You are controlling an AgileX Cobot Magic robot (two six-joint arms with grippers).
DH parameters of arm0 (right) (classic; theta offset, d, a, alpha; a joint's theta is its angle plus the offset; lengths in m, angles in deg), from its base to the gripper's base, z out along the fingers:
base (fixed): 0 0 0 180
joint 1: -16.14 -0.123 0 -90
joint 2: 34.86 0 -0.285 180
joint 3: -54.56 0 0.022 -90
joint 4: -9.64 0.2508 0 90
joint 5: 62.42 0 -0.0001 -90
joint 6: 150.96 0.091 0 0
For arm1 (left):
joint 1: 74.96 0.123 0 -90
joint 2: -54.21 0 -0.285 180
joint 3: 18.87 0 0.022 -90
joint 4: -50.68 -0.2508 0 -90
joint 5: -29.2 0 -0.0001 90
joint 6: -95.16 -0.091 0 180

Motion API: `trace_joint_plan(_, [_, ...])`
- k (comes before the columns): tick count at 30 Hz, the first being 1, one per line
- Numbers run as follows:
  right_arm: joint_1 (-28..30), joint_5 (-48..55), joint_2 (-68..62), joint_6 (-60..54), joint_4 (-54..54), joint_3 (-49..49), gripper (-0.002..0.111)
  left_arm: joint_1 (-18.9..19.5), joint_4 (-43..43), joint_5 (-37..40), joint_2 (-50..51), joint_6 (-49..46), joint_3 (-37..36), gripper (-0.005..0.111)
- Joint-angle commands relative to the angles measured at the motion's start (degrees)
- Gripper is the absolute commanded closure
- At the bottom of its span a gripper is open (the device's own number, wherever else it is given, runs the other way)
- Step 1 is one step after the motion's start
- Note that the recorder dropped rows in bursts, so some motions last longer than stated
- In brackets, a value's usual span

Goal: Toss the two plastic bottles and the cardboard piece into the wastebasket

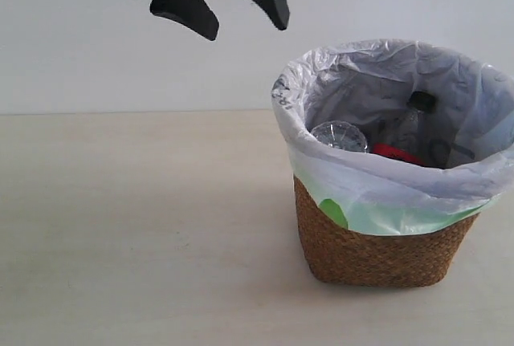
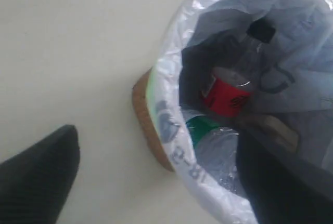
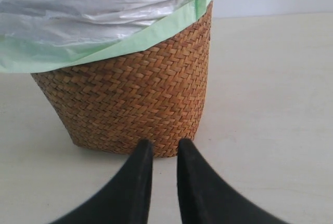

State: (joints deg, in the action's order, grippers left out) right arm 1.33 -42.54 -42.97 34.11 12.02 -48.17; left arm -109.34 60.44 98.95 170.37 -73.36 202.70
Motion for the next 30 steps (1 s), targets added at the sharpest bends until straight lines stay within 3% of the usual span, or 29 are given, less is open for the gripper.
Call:
trace_joint_plan(1, [-0.1,-0.4,0.3,0.1,0.0,0.0,0.095,-0.2,-3.7,0.2,-0.7,0.4,-1.9,0.054])
trace_joint_plan(4, [-0.1,-0.4,0.3,0.1,0.0,0.0,0.095,-0.2,-6.0,0.2,-1.7,-1.3,-5.0,0.077])
trace_joint_plan(9, [-0.1,-0.4,0.3,0.1,0.0,0.0,0.095,-0.2,-14.5,0.2,-5.3,1.9,-12.5,0.103])
trace_joint_plan(11, [-0.1,-0.4,0.3,0.1,0.0,0.0,0.095,0.2,-19.6,0.2,-9.2,4.7,-17.8,0.103])
trace_joint_plan(14, [-0.1,-0.4,0.3,0.1,0.0,0.0,0.095,2.2,-19.2,-0.1,-16.4,6.5,-26.4,0.103])
trace_joint_plan(24, [-0.1,-0.3,0.3,0.1,0.0,0.0,0.095,3.2,-18.0,-37.9,-55.5,18.6,-79.2,0.103])
trace_joint_plan(27, [-0.1,-0.3,0.3,0.1,0.0,0.0,0.095,3.2,-15.7,-42.1,-65.1,21.7,-90.7,0.103])
trace_joint_plan(30, [-0.1,-0.3,0.3,0.1,0.0,0.0,0.095,3.2,-13.2,-42.1,-69.2,21.8,-94.9,0.103])
